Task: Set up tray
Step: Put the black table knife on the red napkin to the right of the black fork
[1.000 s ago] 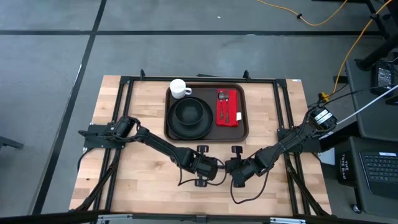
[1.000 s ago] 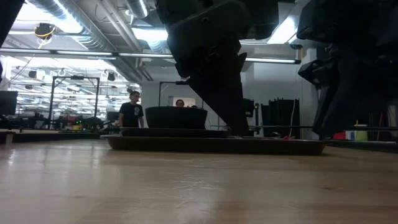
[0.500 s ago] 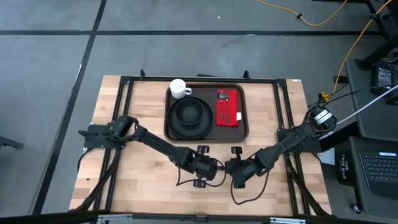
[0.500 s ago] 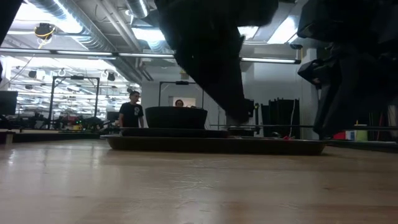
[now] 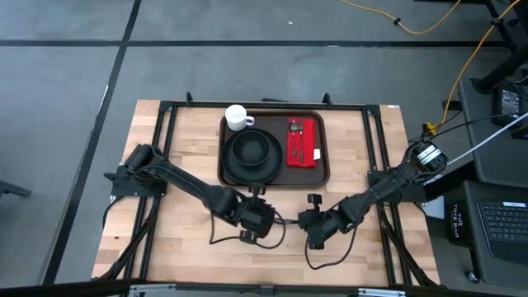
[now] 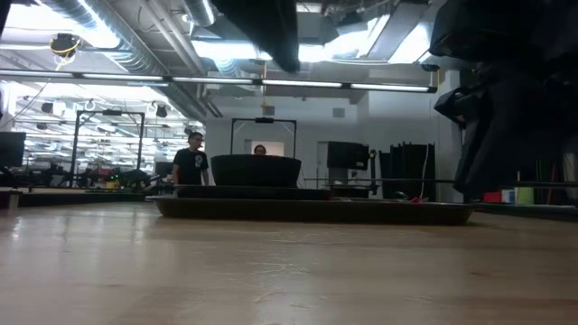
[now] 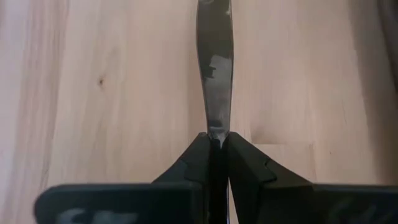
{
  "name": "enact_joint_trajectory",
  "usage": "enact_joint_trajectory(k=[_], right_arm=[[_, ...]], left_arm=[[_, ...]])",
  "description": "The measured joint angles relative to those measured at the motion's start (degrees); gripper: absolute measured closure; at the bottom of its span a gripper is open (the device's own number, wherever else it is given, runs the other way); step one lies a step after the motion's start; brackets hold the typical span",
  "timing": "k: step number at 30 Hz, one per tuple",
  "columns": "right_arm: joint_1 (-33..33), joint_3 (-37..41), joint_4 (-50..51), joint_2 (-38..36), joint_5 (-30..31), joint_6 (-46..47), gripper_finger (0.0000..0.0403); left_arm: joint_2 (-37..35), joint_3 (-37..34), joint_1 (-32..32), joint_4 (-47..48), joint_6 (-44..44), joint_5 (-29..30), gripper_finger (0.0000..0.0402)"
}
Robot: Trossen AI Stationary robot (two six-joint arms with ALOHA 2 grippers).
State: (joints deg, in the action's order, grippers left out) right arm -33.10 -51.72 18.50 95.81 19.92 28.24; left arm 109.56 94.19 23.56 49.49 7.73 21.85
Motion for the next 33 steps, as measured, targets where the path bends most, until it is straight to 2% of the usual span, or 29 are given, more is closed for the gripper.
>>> enact_joint_trajectory(k=[3,6,10,14,19,26,29,33], right_arm=[[0.36,0.00,-0.65,-0.05,1.01,-0.12,0.0361],[0.69,0.00,-1.24,-1.41,1.03,-1.56,0.0361],[0.70,0.00,-1.25,-4.85,2.41,-4.49,0.0361],[0.80,0.66,-1.82,-8.69,4.60,-6.57,0.0361],[1.70,3.79,-8.26,-11.65,5.98,-10.66,0.0361],[7.92,4.35,-8.52,-14.00,6.13,-15.18,0.0361],[11.94,4.38,-8.52,-14.12,6.10,-16.06,0.0361],[15.67,4.37,-10.15,-14.19,5.92,-16.98,0.0361]], left_arm=[[-2.08,-0.51,0.58,0.48,-0.48,0.14,0.0329],[-4.83,-4.42,0.86,-2.09,-0.37,0.55,0.0349],[-10.35,-14.64,0.84,-10.87,1.66,-0.40,0.0367],[-17.23,-26.18,0.66,-23.95,0.87,-1.49,0.0378],[-25.99,-39.19,0.22,-38.15,-2.52,-2.21,0.0382],[-36.38,-52.92,-3.70,-48.89,-7.86,-2.71,0.0382],[-39.28,-57.68,-7.29,-53.25,-12.32,-5.75,0.0383],[-41.69,-63.02,-13.21,-58.13,-15.37,-14.38,0.0391]])
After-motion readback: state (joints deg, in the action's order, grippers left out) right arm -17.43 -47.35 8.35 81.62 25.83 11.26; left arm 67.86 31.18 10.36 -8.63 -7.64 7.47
